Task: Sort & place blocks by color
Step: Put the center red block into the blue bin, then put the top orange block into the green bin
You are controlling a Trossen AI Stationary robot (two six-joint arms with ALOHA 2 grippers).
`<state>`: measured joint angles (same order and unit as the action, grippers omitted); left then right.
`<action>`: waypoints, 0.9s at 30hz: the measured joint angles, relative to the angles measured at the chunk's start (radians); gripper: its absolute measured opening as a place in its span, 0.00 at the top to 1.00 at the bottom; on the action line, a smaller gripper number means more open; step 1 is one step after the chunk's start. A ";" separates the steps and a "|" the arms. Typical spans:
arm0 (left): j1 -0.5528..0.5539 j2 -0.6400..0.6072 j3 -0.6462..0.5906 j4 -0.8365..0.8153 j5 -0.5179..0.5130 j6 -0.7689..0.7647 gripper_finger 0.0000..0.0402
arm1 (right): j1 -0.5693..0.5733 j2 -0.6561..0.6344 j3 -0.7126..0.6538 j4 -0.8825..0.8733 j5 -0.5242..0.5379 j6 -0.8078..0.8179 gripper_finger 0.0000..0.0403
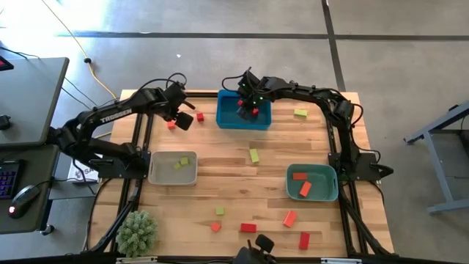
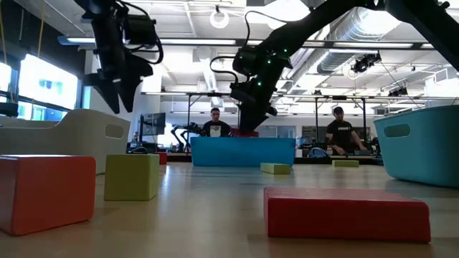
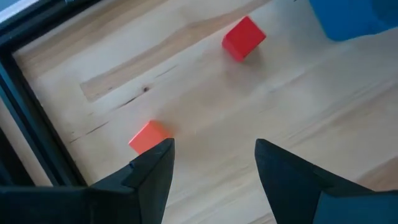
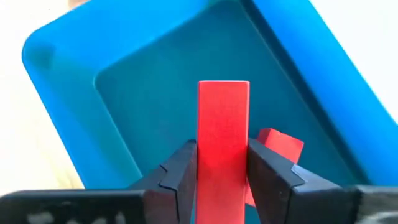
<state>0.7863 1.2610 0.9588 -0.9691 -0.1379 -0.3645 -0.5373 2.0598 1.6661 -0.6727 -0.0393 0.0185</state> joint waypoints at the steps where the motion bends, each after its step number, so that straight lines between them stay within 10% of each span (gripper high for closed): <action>1: 0.001 0.008 0.000 0.000 0.000 0.000 0.47 | 0.000 0.000 0.000 0.002 -0.002 0.003 0.70; 10: 0.001 0.029 0.000 -0.003 0.002 0.000 0.47 | 0.000 0.000 0.000 0.005 -0.041 -0.024 0.99; 27: 0.001 0.029 0.000 0.000 0.001 0.000 0.47 | -0.006 0.000 0.000 0.097 -0.134 -0.478 0.73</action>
<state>0.7872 1.2900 0.9588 -0.9695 -0.1368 -0.3641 -0.5430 2.0598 1.6661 -0.5754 -0.1728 -0.4599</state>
